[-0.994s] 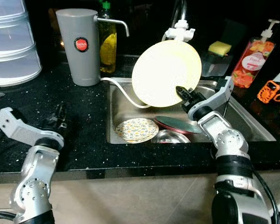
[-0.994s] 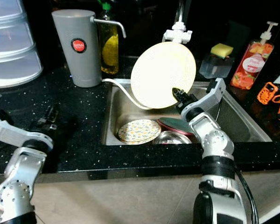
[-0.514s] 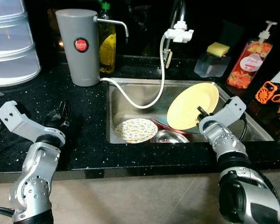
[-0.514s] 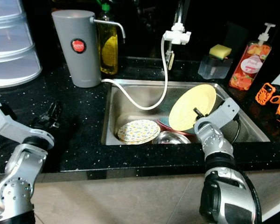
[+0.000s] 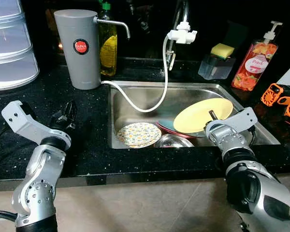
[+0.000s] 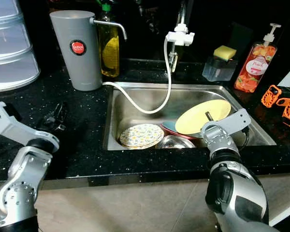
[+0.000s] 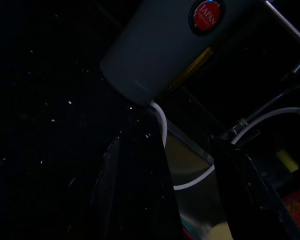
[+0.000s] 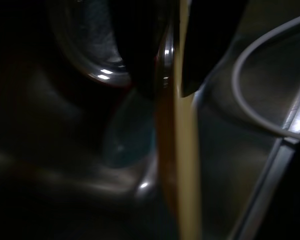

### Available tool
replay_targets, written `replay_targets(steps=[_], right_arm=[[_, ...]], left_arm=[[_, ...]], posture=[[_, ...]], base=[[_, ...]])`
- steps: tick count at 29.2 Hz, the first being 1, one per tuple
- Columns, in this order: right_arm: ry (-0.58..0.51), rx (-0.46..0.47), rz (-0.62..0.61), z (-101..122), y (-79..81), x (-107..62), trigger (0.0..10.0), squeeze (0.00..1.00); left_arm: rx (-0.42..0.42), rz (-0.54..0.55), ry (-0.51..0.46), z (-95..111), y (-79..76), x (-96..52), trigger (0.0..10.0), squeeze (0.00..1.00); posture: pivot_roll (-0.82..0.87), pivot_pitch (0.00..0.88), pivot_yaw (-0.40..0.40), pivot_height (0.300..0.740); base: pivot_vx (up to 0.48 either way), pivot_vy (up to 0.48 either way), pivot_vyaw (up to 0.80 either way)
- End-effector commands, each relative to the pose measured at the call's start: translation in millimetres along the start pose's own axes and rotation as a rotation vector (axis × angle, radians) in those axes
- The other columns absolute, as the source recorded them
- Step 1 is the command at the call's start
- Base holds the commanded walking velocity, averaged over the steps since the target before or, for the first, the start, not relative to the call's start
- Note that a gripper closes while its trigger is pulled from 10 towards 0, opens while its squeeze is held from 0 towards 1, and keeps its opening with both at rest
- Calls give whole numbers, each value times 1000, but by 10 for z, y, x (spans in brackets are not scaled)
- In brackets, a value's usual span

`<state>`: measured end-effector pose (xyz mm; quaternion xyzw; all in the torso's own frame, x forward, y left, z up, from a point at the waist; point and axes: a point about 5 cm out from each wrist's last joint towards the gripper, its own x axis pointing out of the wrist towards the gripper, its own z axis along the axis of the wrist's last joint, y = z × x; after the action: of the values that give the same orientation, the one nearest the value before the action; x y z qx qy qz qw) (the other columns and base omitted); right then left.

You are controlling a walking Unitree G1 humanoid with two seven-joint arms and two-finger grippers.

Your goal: Kitchen organization

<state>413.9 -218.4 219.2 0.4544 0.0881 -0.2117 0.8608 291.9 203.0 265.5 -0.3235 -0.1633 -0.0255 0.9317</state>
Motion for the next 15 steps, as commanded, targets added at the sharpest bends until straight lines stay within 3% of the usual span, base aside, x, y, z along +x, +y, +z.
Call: replay_targets(steps=[1, 8, 10, 12, 13, 14, 15], right_arm=[[-3, -15, -34, 4, -30, 8, 10000, 1000], [-16, -10, 46, 20, 128, -19, 10000, 1000], [-57, -20, 118, 91, 233, -43, 10000, 1000], [-188, -87, 346, 296, 566, -168, 10000, 1000], [-226, -116, 414, 345, 659, -217, 10000, 996], [-260, -154, 469, 378, 732, -261, 10000, 600], [-295, -199, 542, 402, 819, -322, 10000, 0]], left_arm=[[32, 2, 2, 34, -4, -21, 10000, 0], [34, 6, 4, 32, -9, -38, 10000, 0], [35, 5, 4, 27, -13, -40, 10000, 0], [71, -4, 7, 24, -30, -45, 10000, 0], [96, -8, 8, 23, -38, -46, 10000, 0], [124, -9, 5, 25, -46, -47, 10000, 0], [162, -6, 3, 27, -50, -46, 10000, 0]], posture=[[188, 159, -98, 740], [192, 160, -105, 740], [190, 158, -108, 740], [188, 153, -108, 740], [185, 151, -108, 740], [183, 149, -108, 740], [177, 147, -107, 740]], base=[[0, 0, 0], [0, 0, 0], [0, 0, 0], [0, 0, 0], [0, 0, 0], [0, 0, 0], [0, 0, 0]])
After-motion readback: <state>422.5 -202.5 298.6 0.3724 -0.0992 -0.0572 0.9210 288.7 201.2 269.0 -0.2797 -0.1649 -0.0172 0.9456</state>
